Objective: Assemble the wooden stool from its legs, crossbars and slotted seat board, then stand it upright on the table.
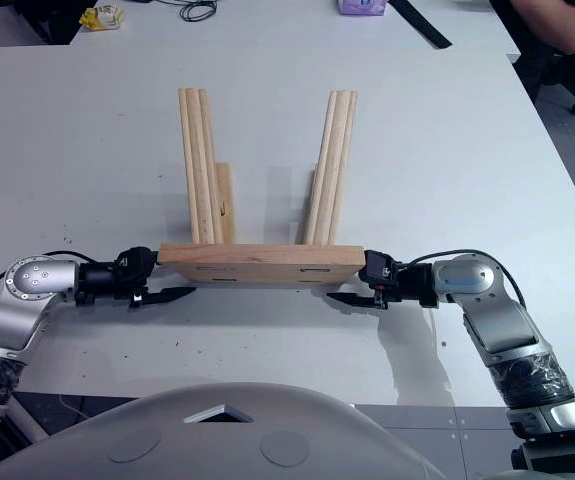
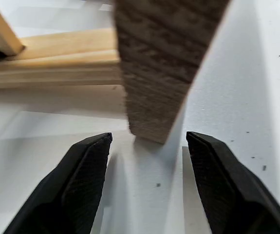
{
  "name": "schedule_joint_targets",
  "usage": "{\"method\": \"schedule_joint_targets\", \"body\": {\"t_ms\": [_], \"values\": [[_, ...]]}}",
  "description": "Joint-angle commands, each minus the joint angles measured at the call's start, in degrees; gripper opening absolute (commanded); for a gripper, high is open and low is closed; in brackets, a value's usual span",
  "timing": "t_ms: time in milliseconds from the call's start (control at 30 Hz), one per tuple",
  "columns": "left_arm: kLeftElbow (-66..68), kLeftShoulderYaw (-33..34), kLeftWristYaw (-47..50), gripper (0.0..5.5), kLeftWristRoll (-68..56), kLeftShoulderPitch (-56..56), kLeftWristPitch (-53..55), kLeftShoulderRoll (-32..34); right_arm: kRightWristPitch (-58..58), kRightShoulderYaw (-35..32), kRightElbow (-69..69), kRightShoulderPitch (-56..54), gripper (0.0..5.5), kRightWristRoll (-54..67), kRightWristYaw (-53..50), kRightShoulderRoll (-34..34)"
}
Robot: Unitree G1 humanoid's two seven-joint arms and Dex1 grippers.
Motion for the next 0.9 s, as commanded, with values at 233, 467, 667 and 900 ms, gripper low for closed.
{"method": "schedule_joint_targets", "body": {"t_ms": [233, 467, 667, 900], "values": [[3.4, -1.0, 1.3, 1.91, 0.0, -1.5, -0.3, -1.9, -3.7, 1.9, 5.4, -2.0, 1.41, -3.4, -1.7, 0.9], [1.9, -2.4, -1.7, 1.32, -1.8, -0.5, 0.8, -1.5, -4.4, 2.3, 6.6, -2.9, 1.41, -3.7, -2.1, 1.7], [-1.5, -1.5, -4.5, 1.27, -6.8, -0.2, 5.3, 0.0, -4.6, 1.2, 6.4, -2.5, 1.41, -2.4, -0.9, 0.9], [-6.9, 2.1, -7.1, 1.25, -14.1, -0.4, 14.2, 2.8, 4.8, -2.6, 0.3, -2.1, 1.41, 6.3, 4.2, -2.6]]}}
